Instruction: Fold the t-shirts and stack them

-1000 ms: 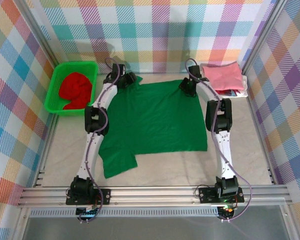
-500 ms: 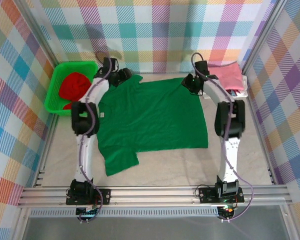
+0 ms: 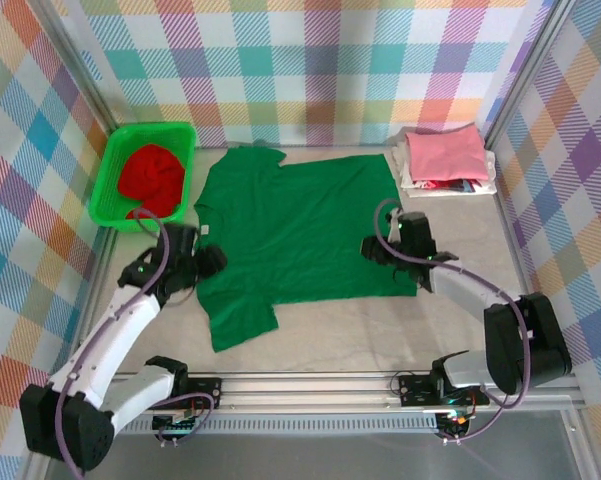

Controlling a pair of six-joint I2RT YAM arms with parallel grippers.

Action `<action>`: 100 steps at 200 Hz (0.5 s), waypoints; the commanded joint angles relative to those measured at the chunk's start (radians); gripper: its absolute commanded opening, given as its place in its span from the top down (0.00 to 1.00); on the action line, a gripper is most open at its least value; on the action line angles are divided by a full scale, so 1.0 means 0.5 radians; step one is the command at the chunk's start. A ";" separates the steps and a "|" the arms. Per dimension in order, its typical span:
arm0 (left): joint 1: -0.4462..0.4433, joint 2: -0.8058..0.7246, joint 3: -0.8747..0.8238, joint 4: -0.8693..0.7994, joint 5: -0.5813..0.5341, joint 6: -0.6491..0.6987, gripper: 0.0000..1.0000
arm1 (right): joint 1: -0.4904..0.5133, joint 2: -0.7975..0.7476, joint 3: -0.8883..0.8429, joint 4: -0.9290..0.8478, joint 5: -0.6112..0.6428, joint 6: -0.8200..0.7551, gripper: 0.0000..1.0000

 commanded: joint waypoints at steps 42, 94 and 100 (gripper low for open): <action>-0.187 -0.187 -0.294 -0.556 0.196 -0.423 0.45 | 0.100 -0.037 -0.034 0.313 0.160 -0.200 0.47; -0.476 -0.025 -0.383 -0.627 0.204 -0.570 0.50 | 0.111 0.085 0.029 0.366 0.221 -0.210 0.46; -0.484 -0.020 -0.416 -0.576 0.226 -0.577 0.50 | 0.114 0.095 0.022 0.377 0.226 -0.205 0.45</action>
